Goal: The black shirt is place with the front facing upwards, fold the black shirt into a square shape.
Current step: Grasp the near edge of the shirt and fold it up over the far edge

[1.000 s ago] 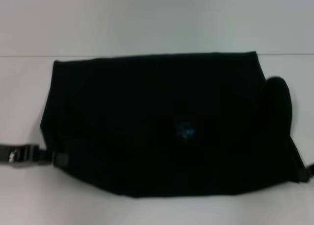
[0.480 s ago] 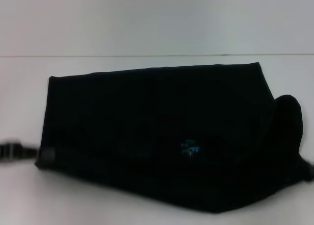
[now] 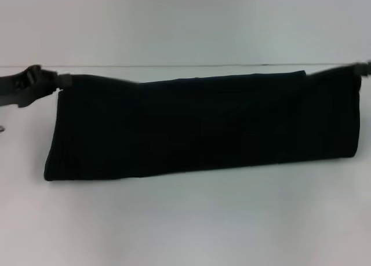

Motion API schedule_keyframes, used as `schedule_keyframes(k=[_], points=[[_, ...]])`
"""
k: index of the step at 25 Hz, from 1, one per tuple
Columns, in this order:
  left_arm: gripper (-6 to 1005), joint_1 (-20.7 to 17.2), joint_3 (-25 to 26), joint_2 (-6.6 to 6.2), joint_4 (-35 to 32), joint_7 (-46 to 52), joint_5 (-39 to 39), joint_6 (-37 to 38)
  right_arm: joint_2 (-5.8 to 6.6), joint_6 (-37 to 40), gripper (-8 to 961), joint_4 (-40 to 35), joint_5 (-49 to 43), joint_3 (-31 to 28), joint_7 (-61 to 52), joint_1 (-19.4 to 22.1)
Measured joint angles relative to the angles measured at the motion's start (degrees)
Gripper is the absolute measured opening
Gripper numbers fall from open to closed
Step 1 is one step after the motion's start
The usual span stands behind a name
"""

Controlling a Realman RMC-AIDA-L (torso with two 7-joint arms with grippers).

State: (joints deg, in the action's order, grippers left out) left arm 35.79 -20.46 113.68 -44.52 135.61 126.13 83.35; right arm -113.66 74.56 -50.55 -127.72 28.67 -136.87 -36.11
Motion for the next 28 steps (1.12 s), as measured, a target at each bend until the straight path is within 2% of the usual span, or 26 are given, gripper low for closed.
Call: schedule_keyframes(k=[5,8,11,21,28], points=[[-1,1.11,-6.50,1.48,2.85,1.17,0.16,-15.50,-1.47,-18.78,11,9.01,-0.03,5.41,2.03,-4.42],[-1,1.22,-8.14,2.37,3.01,1.39,0.17,-19.90,-2.14,-27.32,11,12.46,-0.21,10.24,2.20,-7.12],[-1,1.42,-9.63,2.70,3.09,1.40,0.21,-22.84,-3.14,-33.52,11,14.42,-0.23,13.68,1.97,-9.20],[0,1.63,-13.73,3.38,3.66,1.21,0.20,-30.62,-4.76,-49.10,11,18.62,-0.21,21.55,1.91,-11.58],[0,2.42,-14.77,3.47,3.78,1.48,0.17,-33.16,-5.05,-53.41,11,19.98,-0.15,23.24,2.19,-13.98]])
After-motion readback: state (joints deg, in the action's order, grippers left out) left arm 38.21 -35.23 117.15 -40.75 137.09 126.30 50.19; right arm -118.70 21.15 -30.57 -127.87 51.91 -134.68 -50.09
